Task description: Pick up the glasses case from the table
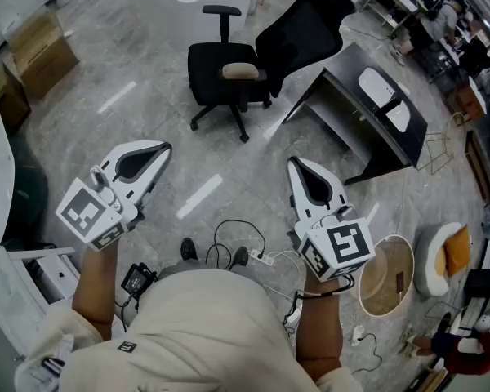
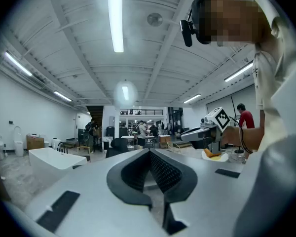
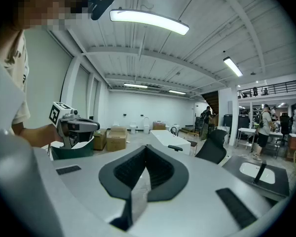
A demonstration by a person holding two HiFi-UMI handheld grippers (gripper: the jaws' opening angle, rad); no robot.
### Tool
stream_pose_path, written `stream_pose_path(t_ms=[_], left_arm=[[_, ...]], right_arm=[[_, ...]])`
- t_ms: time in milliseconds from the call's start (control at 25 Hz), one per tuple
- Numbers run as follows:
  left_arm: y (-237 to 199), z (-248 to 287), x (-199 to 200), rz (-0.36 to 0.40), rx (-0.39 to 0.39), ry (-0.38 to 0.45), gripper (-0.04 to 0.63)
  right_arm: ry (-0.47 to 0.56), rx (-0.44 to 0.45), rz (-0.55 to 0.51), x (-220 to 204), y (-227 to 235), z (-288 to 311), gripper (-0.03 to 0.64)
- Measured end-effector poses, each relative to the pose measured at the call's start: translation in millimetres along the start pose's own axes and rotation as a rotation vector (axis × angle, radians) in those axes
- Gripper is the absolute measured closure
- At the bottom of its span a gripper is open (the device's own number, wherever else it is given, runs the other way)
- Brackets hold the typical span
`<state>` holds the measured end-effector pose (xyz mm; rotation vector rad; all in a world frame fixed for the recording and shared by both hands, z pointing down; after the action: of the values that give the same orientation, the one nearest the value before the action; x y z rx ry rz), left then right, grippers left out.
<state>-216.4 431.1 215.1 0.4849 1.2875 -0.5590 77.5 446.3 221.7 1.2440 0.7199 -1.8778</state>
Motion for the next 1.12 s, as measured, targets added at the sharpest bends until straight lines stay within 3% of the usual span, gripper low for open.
stream_pose_path(t_ms=[760,1120], left_arm=[[-65,-2,-18,-0.019,-0.076,-0.01,0.581],[-82,22,-20,-0.041,-0.005,-0.04,0.581]], right_arm=[[0.028,-0.04,0.084,13,-20,58,0.591],[0.016,0.044,0.091,16,19,109,0.591]])
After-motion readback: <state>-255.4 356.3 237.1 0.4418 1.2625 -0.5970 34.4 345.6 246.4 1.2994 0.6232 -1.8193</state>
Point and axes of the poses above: the fingertips, and each gripper's own axes: z forward along the fingers, y to its right, x out of its top, the point moved 7 cm from there along -z, backward along the fingers, and after that the axes turned 10 degrees about -y, right-handed, at the moved point
